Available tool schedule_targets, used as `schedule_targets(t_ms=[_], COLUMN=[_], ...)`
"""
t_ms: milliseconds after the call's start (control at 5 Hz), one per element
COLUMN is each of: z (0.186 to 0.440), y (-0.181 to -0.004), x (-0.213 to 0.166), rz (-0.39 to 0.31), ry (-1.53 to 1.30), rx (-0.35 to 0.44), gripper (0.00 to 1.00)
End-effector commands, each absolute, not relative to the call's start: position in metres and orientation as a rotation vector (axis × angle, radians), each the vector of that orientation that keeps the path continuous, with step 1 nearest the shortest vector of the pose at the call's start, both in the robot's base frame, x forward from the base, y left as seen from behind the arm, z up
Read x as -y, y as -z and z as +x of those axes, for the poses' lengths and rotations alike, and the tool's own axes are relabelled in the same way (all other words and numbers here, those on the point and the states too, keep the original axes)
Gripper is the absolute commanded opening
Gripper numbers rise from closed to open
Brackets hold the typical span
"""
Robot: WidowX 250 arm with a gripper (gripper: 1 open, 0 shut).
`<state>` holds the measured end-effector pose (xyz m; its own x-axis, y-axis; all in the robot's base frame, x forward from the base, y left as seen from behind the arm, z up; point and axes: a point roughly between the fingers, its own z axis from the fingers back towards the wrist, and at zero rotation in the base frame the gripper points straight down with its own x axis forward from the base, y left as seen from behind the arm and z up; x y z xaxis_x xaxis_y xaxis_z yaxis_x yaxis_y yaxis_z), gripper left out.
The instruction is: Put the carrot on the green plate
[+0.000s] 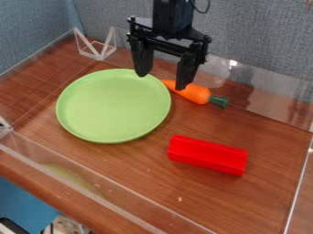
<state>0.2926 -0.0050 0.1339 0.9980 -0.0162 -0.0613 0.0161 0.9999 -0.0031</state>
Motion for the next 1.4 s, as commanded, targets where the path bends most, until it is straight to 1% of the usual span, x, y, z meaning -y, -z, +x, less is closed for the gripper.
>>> schedule_targets(t_ms=[0, 200, 400, 600, 1000, 1200], z=[0.301, 0.319, 0.344, 0.367, 0.391, 0.404], y=[-0.124, -0.113, -0.102, -0.089, -0.063, -0.055], x=[0.007, 0.012, 0.022, 0.027, 0.021, 0.016], rz=[0.009, 0.030, 0.042, 0.052, 0.077, 0.107], ry=[0.171, 0.389, 0.585, 0.708, 0.825, 0.860], rx=[-0.071, -0.065, -0.048, -0.033, -0.012, 0.005], gripper=[1.00, 1.00, 1.00, 1.00, 1.00, 1.00])
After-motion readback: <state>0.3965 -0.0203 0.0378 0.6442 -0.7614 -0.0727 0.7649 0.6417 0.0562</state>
